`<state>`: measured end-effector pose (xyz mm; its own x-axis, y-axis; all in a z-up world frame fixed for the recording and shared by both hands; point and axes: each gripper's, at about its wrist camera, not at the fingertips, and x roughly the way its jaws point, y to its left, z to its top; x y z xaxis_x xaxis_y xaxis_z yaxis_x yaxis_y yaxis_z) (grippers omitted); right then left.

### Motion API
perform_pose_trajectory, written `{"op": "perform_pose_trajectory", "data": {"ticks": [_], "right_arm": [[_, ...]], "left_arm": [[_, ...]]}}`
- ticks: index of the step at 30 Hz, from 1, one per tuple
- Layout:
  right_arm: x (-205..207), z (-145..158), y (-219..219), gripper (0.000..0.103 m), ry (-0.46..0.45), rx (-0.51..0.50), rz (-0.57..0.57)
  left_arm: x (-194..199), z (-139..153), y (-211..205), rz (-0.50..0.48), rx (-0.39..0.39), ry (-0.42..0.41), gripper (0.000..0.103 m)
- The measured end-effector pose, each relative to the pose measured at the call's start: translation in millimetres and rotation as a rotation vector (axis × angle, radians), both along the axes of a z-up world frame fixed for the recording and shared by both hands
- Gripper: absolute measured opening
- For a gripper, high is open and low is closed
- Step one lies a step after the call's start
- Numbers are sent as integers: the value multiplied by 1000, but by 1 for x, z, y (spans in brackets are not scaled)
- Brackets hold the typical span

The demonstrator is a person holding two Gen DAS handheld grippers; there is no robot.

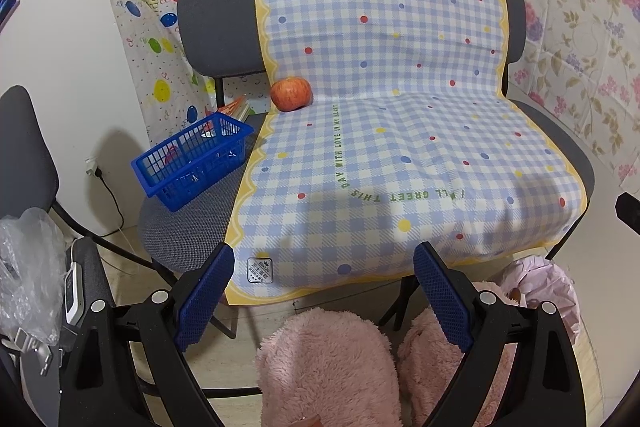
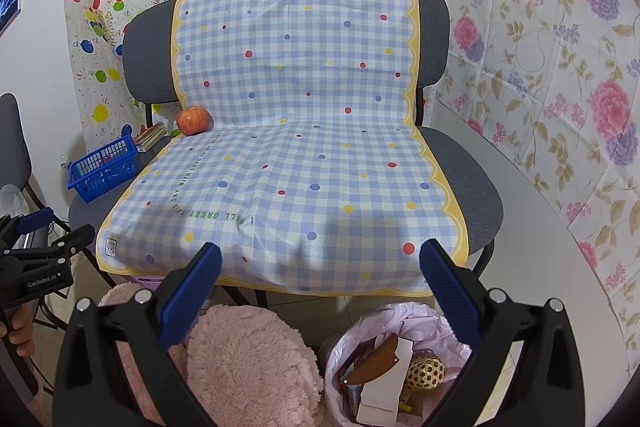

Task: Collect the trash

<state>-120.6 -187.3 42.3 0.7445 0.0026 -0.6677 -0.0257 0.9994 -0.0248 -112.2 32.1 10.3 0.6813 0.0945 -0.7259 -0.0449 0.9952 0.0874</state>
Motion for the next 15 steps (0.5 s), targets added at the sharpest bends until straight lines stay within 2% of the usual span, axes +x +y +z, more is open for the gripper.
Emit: {"op": "perform_pose_trajectory", "data": {"ticks": [15], "right_arm": [[-3,-3,-3,97,7,9,-11]], "left_arm": [[1,2,-3,0,2,0,90]]}}
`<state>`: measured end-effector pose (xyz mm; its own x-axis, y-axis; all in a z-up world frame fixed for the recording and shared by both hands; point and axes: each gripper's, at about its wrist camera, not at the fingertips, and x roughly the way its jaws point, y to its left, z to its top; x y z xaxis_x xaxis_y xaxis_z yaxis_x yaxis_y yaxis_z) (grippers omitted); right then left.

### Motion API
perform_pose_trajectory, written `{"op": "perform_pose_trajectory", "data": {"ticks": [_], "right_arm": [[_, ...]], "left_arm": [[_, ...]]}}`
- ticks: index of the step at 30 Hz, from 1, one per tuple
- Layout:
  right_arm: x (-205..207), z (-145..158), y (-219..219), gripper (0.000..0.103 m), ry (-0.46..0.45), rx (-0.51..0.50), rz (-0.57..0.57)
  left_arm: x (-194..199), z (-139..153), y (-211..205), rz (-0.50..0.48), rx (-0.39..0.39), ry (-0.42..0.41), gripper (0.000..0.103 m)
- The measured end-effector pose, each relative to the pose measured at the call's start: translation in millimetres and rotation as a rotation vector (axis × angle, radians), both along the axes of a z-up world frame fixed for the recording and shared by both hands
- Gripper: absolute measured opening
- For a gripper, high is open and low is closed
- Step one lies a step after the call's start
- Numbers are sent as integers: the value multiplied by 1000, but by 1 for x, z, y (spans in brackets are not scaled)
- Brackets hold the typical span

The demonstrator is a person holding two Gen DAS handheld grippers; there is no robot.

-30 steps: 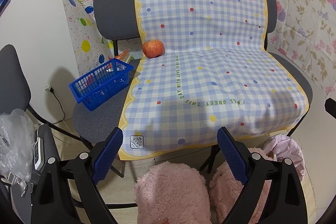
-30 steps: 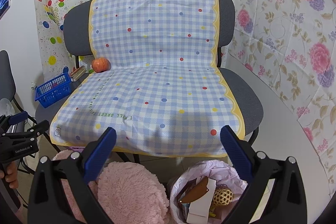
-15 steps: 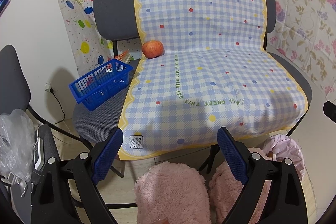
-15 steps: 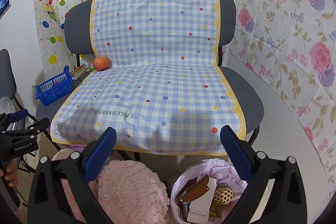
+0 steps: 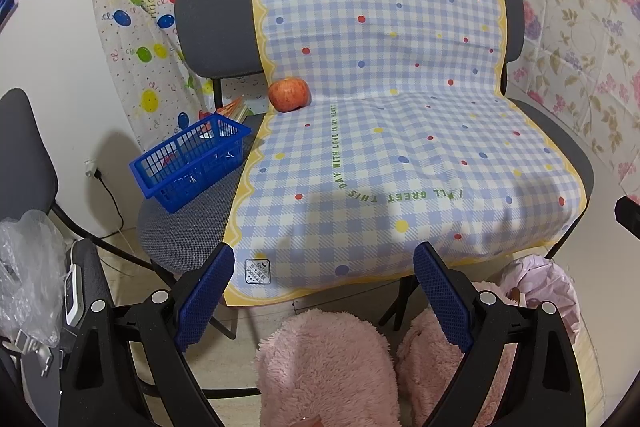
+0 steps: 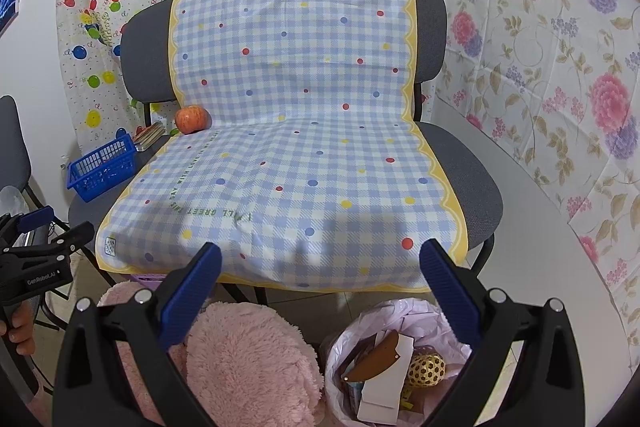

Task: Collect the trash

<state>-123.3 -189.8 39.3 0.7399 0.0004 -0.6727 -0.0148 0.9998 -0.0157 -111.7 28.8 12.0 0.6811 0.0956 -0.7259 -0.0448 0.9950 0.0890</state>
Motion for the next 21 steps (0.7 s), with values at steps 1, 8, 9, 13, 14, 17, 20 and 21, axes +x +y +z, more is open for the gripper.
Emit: {"op": "perform_pose_trajectory", "data": {"ticks": [1,8,9,13,14,17,20,21], "right_arm": [[0,0,0,97,0,0,1],[0,0,0,97,0,-1,0],[0,0,0,97,0,-1,-1],[0,0,-1,97,1,0,-1],[0,0,-1,97,1,0,-1],[1,-1,-1,97,2,0,1],[1,-1,-3,97,4,1,1],[1,-2,-4,97,6,0,2]], "left_arm": [[0,0,-1,0,-1,0,90],[1,0,0,-1,0,-1,90],[1,0,0,-2,0,-1,90],[1,0,1,-2,-1,-2,90],[2,0,1,-2,-1,-3,90],[1,1,1,-3,-4,-4,90],[2,1,2,-2,-4,-3,90],[2,1,1,-2,-4,-3,90]]}}
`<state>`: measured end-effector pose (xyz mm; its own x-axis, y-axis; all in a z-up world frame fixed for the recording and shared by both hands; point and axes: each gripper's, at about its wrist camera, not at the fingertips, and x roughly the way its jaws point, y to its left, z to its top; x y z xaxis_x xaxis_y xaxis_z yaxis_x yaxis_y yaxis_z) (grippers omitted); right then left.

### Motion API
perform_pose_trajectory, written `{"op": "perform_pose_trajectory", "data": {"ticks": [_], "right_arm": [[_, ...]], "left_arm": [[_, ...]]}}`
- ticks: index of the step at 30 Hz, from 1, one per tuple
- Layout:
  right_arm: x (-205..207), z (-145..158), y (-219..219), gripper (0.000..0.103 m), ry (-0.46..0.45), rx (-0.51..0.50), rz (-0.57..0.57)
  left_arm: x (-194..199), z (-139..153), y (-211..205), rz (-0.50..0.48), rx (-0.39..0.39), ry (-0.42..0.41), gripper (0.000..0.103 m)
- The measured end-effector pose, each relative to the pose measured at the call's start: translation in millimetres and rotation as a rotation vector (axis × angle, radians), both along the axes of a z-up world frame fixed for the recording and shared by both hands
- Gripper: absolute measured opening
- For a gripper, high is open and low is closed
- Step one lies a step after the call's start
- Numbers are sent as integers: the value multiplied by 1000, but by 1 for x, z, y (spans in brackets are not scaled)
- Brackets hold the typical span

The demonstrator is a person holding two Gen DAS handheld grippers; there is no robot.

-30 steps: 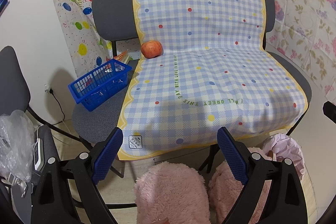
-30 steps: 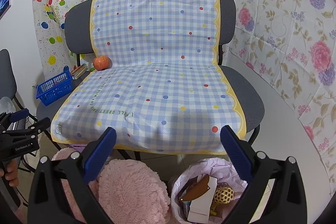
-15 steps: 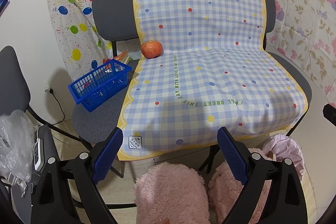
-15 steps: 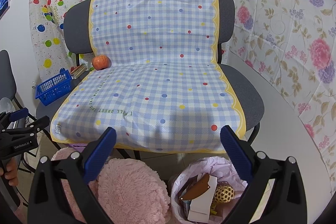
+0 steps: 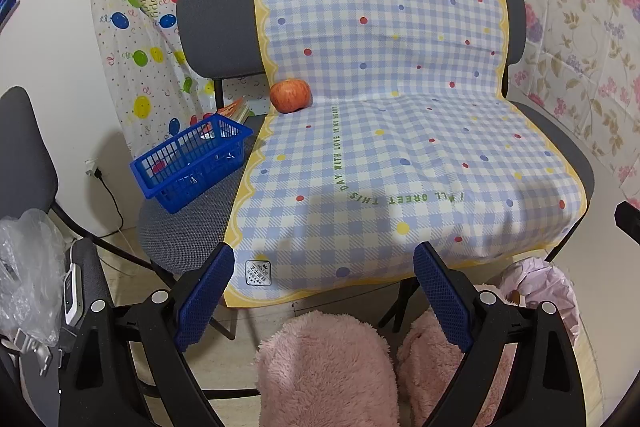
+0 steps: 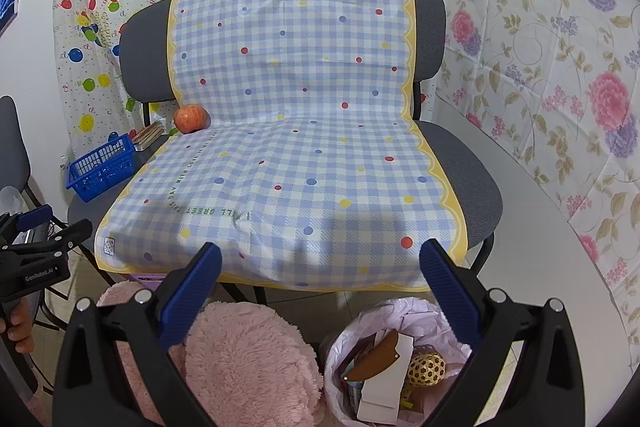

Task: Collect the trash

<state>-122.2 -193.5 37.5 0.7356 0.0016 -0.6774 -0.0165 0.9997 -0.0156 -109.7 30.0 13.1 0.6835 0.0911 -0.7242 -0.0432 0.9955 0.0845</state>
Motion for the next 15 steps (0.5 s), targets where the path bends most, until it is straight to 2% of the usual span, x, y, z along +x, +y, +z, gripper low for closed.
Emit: {"op": "perform_pose_trajectory", "data": {"ticks": [7,15], "right_arm": [[6,-6,-3,97,14,1,-5],[45,-33,-19,97,68,14,-37]], "left_arm": [[0,-1,-2,-3,10,-17,90],[25,-35,4,-11,-32,80,90]]}}
